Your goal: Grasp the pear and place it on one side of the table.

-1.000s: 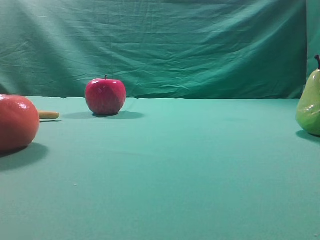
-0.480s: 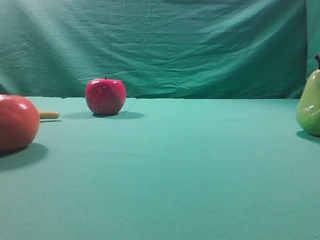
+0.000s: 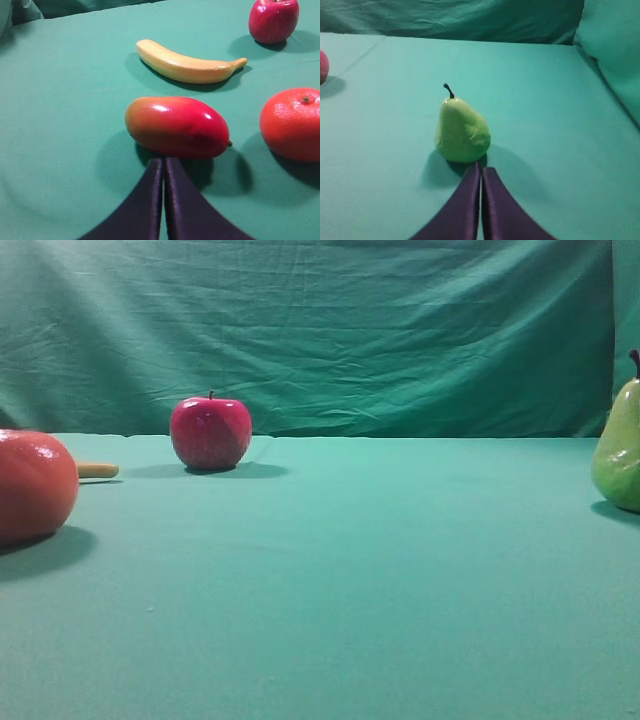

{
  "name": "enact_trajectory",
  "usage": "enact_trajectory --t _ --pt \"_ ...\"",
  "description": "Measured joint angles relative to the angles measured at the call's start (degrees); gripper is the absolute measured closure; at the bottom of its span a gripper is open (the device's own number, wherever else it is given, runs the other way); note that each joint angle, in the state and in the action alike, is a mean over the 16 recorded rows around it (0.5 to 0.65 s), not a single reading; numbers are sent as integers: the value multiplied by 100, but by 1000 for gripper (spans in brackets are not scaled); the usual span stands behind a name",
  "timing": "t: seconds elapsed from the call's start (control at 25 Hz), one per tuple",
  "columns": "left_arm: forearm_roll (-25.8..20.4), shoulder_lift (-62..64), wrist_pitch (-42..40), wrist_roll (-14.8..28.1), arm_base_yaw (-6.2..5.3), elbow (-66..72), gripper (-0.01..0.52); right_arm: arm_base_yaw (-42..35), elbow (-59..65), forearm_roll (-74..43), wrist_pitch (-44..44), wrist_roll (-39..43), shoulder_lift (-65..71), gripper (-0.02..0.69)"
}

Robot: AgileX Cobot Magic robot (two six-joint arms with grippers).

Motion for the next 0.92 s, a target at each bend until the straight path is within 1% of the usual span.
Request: enact_trajectory --t 0.32,0.92 --pt "0 0 0 0 0 0 514 -218 63 44 -50 -65 -2 665" --pt "0 0 0 0 0 0 514 -229 66 49 -71 -125 -2 665"
